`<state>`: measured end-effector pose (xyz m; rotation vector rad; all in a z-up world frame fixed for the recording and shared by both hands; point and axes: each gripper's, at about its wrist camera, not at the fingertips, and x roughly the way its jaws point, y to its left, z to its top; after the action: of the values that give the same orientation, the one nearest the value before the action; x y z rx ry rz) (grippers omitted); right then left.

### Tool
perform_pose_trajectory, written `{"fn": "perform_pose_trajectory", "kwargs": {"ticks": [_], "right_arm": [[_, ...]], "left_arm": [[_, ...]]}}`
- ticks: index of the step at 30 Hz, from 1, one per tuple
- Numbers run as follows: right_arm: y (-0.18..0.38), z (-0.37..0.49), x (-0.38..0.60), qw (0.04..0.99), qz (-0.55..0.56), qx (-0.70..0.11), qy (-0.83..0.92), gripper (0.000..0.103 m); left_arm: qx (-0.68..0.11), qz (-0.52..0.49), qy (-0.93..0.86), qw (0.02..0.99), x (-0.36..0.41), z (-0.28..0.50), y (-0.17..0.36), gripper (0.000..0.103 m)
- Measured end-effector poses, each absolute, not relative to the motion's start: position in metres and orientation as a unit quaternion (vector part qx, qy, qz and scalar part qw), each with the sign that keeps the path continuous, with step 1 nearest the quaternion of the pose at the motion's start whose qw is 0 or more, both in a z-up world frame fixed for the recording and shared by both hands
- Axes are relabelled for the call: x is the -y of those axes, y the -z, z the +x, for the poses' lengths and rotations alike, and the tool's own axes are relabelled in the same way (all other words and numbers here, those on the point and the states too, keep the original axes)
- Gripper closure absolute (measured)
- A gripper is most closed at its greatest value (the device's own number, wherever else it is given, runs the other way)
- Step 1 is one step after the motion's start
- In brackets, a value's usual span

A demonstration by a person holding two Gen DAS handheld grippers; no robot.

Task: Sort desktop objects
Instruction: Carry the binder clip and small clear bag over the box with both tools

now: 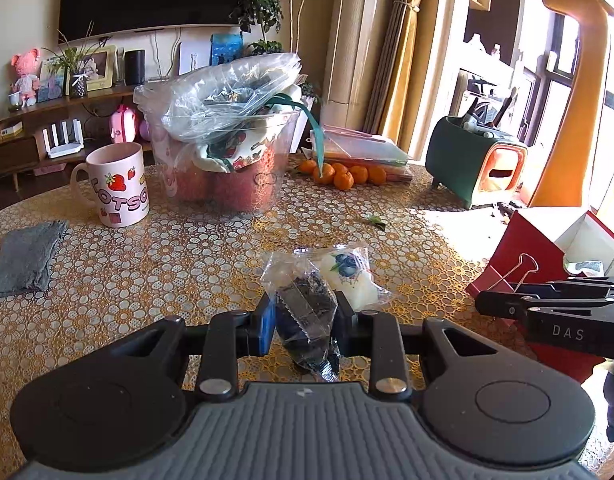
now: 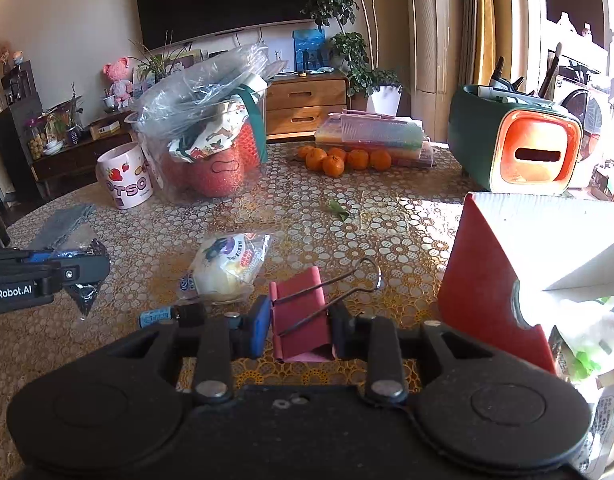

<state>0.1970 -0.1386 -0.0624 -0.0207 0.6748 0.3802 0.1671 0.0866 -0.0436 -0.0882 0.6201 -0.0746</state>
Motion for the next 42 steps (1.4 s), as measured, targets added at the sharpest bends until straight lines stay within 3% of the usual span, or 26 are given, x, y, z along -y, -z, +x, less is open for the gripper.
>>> {"fn": "perform_pose_trajectory", "kwargs": {"ticks": [23, 42], "right_arm": [[-0.009, 0.113, 0.217, 0.942, 0.012, -0.269, -0.198, 0.072], [-0.012, 0.11, 0.304, 0.954, 0.04, -0.254, -0.155, 0.072]], "left_arm": [[-0.277, -0.019, 0.103, 0.955, 0.013, 0.099, -0.013, 0.074], [-0.274, 0.027, 0.159, 0.948, 0.105, 0.106, -0.022, 0.075]]}}
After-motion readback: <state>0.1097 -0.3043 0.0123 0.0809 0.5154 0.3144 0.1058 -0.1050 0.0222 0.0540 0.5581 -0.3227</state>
